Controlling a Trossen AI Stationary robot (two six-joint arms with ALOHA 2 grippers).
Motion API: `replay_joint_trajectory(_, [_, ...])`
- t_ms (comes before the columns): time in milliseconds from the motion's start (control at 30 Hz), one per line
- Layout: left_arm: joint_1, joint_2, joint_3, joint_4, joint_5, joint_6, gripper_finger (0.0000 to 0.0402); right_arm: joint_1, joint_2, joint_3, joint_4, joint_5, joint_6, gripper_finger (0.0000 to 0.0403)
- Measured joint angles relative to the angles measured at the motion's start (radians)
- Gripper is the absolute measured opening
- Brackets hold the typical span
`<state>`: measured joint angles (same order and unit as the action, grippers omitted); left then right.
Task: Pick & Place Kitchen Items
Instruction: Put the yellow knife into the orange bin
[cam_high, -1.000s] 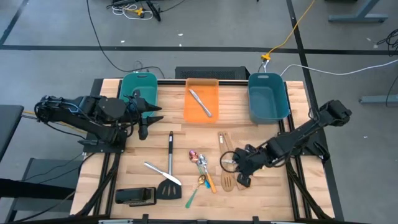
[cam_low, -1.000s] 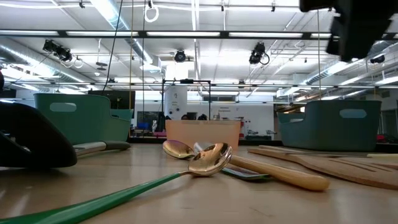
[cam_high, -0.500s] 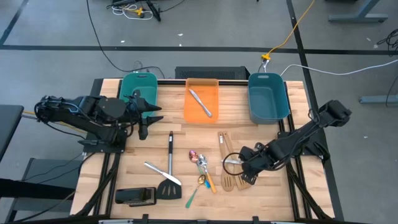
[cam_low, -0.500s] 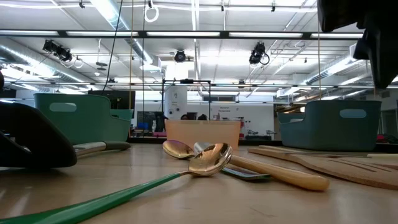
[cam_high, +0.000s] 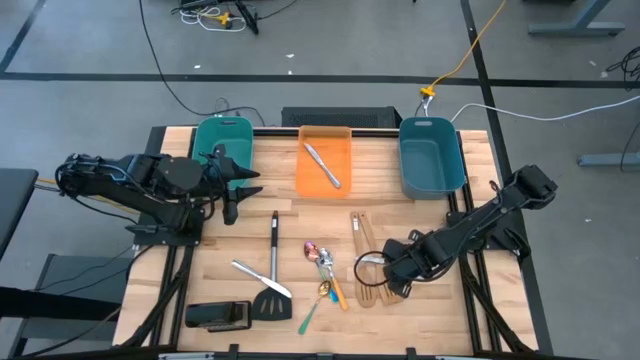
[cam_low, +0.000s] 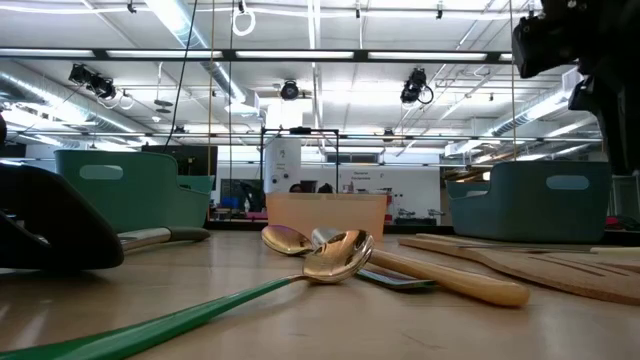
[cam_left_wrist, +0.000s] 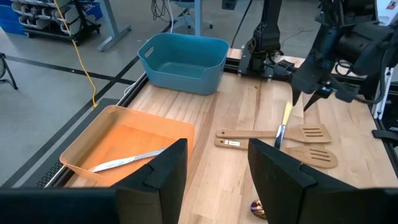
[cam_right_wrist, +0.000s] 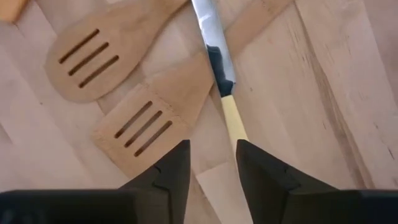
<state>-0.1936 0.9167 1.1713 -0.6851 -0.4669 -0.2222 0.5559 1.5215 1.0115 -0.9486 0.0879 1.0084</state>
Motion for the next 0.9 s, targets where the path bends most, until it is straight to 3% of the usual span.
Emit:
replay_joint_trajectory(467, [0.000, 0.000, 0.000, 0.000, 0.000, 0.000, 0.0177, 0.000, 0.101, 0.000, -0.018, 0.009, -0.031, 0.0182])
replay_joint_trajectory(900, [0.000, 0.000, 0.000, 0.000, 0.000, 0.000, 0.0177, -0.002, 0.124, -0.005, -0.013, 0.061, -0.025, 0.0172])
